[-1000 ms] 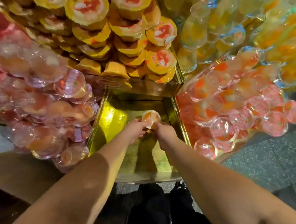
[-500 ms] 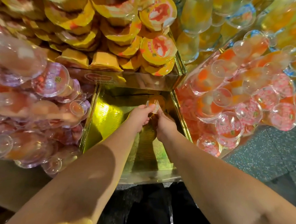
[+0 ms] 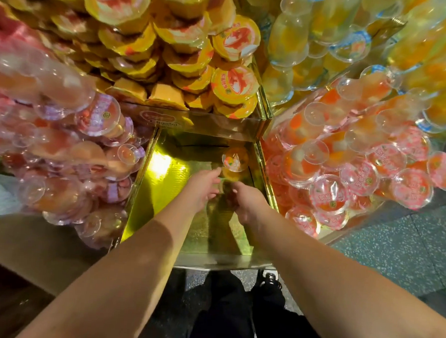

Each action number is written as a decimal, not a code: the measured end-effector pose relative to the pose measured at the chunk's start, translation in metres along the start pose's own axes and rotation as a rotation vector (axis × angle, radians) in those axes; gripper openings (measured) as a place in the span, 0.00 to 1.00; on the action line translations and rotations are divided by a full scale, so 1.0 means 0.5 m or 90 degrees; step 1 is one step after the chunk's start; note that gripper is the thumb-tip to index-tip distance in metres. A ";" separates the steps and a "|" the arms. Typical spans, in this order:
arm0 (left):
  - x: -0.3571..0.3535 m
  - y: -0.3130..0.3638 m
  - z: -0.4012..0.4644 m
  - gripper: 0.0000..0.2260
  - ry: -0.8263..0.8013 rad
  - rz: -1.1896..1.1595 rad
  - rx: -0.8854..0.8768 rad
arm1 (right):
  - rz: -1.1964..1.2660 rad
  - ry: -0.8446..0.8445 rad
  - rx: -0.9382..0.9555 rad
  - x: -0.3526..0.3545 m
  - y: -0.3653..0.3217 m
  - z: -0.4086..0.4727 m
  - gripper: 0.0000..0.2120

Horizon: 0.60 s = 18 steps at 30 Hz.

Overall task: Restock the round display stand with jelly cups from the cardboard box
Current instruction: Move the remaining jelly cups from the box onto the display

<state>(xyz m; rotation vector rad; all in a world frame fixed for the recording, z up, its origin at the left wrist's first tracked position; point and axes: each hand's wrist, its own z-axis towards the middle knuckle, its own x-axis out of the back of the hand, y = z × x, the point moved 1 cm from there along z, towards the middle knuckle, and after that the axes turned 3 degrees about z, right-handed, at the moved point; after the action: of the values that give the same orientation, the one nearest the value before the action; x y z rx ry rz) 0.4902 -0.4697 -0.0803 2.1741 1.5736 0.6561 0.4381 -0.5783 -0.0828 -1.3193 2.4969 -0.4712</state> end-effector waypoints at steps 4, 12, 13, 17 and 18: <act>0.042 -0.051 -0.125 0.07 0.054 -0.073 -0.032 | -0.086 -0.102 0.006 0.033 0.002 -0.080 0.05; 0.156 -0.203 -0.421 0.06 0.279 -0.197 -0.131 | -0.661 -0.278 0.313 0.016 -0.023 -0.301 0.06; 0.162 -0.212 -0.432 0.06 0.298 -0.179 -0.135 | -0.763 -0.270 0.374 0.007 -0.029 -0.313 0.08; 0.218 -0.326 -0.531 0.08 0.475 -0.091 -0.125 | -1.009 -0.381 0.582 -0.082 0.036 -0.390 0.17; 0.233 -0.360 -0.556 0.07 0.507 -0.060 -0.120 | -1.039 -0.418 0.615 -0.108 0.067 -0.408 0.18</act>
<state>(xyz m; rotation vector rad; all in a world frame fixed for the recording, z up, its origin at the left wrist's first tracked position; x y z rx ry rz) 0.2226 -0.2961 0.0660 1.7654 1.8401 1.7037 0.3632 -0.4839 0.0938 -2.1038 0.1193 -1.0370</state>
